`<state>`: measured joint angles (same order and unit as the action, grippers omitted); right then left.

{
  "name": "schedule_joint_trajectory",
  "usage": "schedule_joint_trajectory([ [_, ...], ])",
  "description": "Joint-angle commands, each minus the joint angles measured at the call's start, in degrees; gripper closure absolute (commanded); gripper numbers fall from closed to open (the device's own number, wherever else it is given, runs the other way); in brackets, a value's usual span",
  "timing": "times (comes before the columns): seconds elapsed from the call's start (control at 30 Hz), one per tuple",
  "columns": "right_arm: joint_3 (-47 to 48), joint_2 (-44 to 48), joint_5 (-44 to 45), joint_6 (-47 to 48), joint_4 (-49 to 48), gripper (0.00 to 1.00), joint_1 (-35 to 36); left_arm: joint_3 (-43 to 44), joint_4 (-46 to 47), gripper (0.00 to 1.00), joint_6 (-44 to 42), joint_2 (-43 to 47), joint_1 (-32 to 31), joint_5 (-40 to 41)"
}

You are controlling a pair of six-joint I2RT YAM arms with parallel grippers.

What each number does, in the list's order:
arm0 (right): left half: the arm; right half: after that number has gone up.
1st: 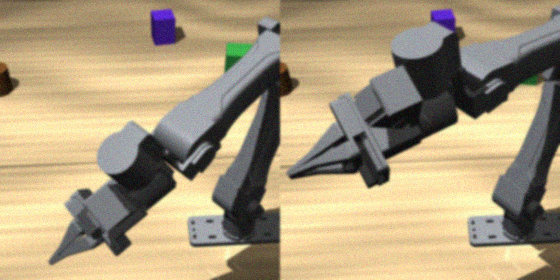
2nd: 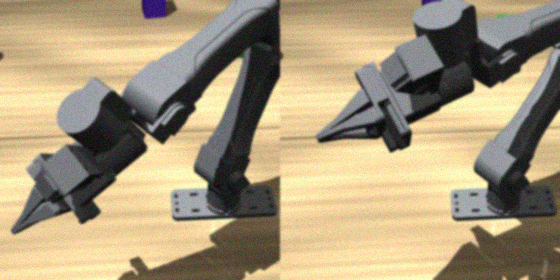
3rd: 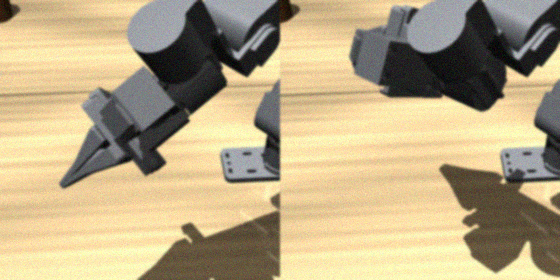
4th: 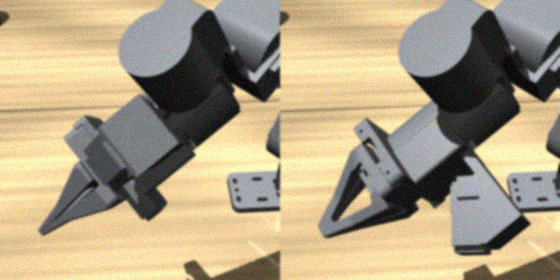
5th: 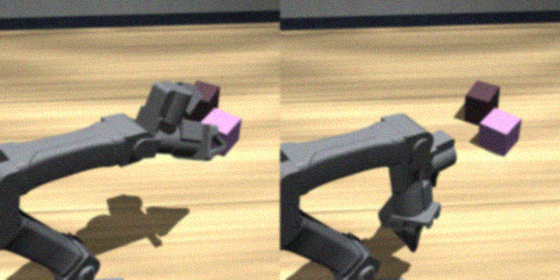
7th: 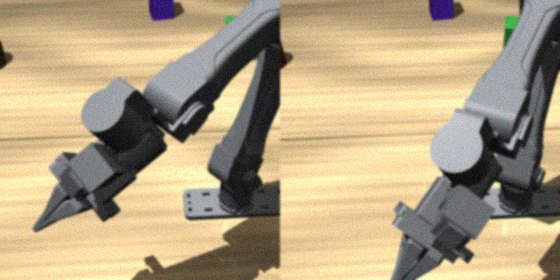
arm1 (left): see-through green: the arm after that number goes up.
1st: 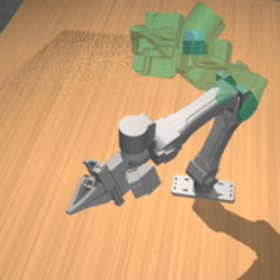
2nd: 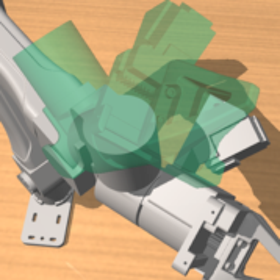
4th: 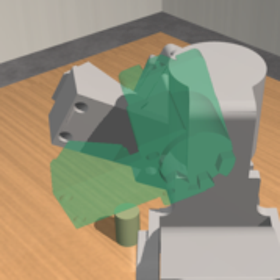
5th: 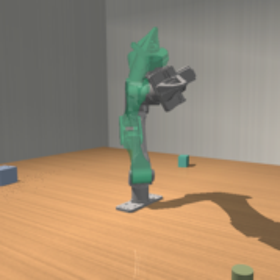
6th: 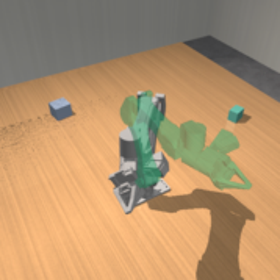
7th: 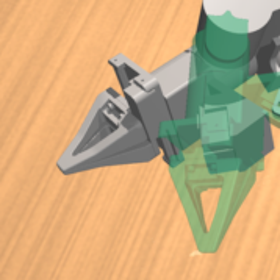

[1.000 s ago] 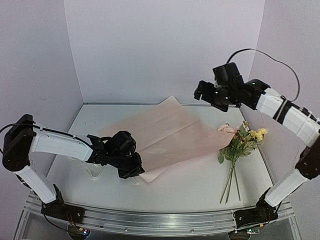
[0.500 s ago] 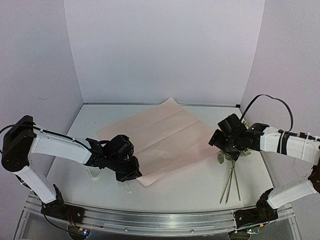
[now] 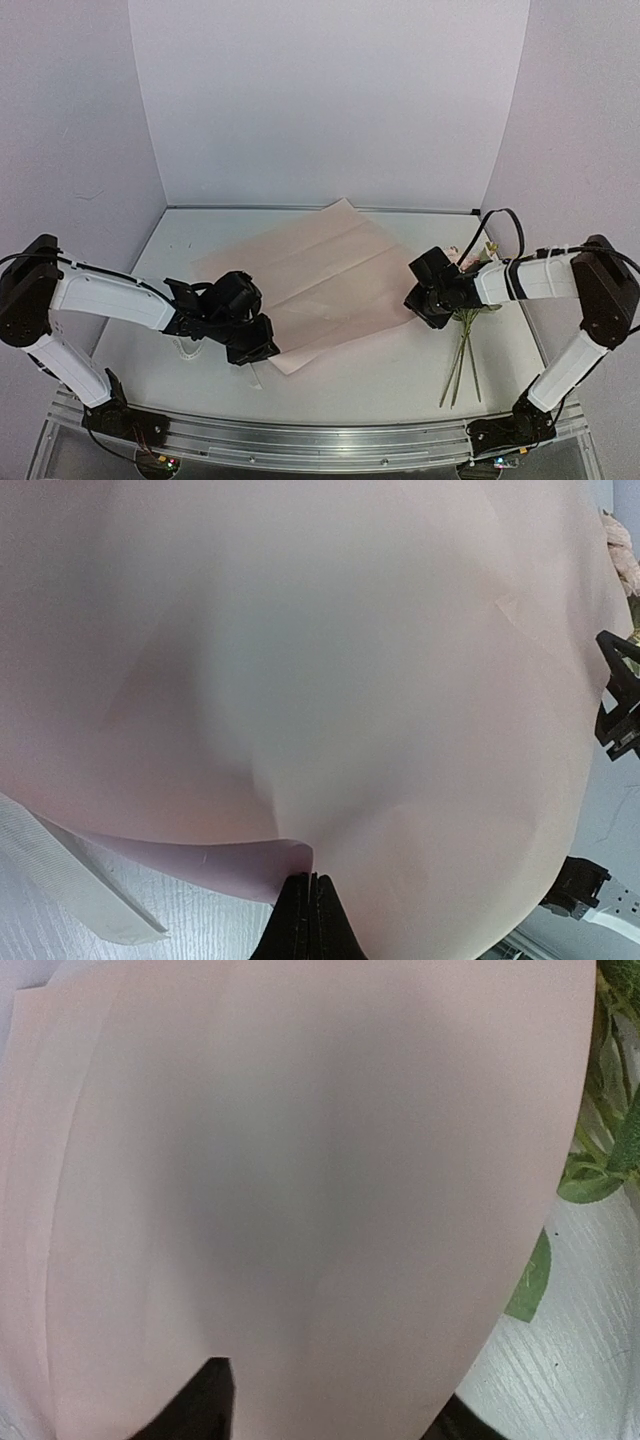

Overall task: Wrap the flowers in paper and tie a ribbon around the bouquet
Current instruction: Rotate the flattened wrapping paper at the center of the board, then move the flattened wrapping paper to the center of the board.

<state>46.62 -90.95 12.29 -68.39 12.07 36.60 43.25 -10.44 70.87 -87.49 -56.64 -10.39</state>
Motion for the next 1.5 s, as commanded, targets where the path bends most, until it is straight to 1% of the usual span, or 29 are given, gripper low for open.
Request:
schedule_joint_trajectory([
  [0.0,7.7,-5.2,-1.1,3.2,-3.3,0.71,-0.4,-0.5,0.5,0.99,-0.3,2.8,-0.6,-0.4],
  [0.07,11.5,-7.8,-1.7,5.7,-3.1,0.87,-0.5,0.1,0.8,0.99,-0.5,2.5,-1.1,-1.2],
  [0.13,14.9,-10.0,-2.4,9.5,-2.8,0.94,-0.5,1.2,1.0,0.99,-0.8,1.4,-2.0,-1.9],
  [0.17,16.9,-11.2,-2.5,11.5,-2.4,0.96,-0.5,1.9,1.2,0.96,-1.0,0.8,-2.5,-2.3],
  [0.27,22.4,-14.7,-3.6,17.7,-1.1,1.00,-1.1,4.2,2.4,0.84,-2.4,-1.7,-3.4,-4.1],
  [0.3,24.0,-15.6,-3.9,20.2,-0.2,1.00,-1.2,5.1,2.6,0.79,-3.0,-2.5,-3.5,-4.8],
  [0.4,28.0,-18.5,-4.9,25.5,1.6,1.00,-2.1,7.3,1.4,0.59,-5.3,-3.3,-3.6,-4.8],
  [0.47,29.1,-19.3,-5.4,26.8,2.8,0.94,-2.8,9.5,-1.6,0.50,-7.0,-2.7,-3.4,-2.9],
  [0.57,29.1,-18.5,-5.4,27.7,5.1,0.82,-2.9,11.5,-5.9,0.46,-9.6,-0.4,-1.2,0.0],
  [0.63,28.3,-16.8,-3.9,27.7,7.6,0.65,-3.0,10.0,-6.7,0.44,-10.3,2.7,2.0,0.4],
  [0.7,27.0,-14.7,-3.2,27.8,9.4,0.46,-3.6,7.4,-5.7,0.42,-10.9,5.5,6.0,-1.3],
  [0.77,25.9,-12.1,-3.7,27.9,10.7,0.37,-4.1,6.7,-5.6,0.39,-12.7,6.6,9.1,-2.3],
  [0.83,24.6,-9.4,-4.0,27.4,11.9,0.31,-4.1,7.8,-5.4,0.36,-14.6,6.1,10.2,-4.5],
  [0.9,23.0,-6.8,-6.3,26.5,12.1,0.30,-4.1,9.3,-4.6,0.34,-16.9,4.6,10.4,-8.4],
  [0.97,22.3,-5.3,-7.8,25.7,12.5,0.29,-3.6,11.1,-6.0,0.34,-18.6,3.7,10.4,-9.0],
  [1.03,21.4,-3.9,-8.3,25.3,12.9,0.28,-2.8,12.9,-7.7,0.32,-20.4,2.7,11.4,-8.1],
  [1.1,20.6,-3.1,-8.8,24.9,13.1,0.28,-2.1,14.0,-5.2,0.32,-20.2,0.6,14.1,-10.3],
  [1.17,19.9,-2.7,-9.1,24.4,13.1,0.29,-1.6,16.0,-2.2,0.33,-20.8,-4.3,15.9,-12.1],
  [1.3,20.9,-5.9,-12.9,23.7,11.0,0.34,0.1,25.7,0.8,0.35,-25.2,-16.8,16.5,-15.0],
  [1.37,22.5,-8.2,-13.0,23.7,10.4,0.36,2.5,27.9,2.7,0.35,-26.0,-21.6,16.5,-15.7],
  [1.47,24.6,-11.8,-12.3,23.2,9.6,0.38,6.0,27.9,4.6,0.35,-26.4,-24.6,16.5,-16.2],
])
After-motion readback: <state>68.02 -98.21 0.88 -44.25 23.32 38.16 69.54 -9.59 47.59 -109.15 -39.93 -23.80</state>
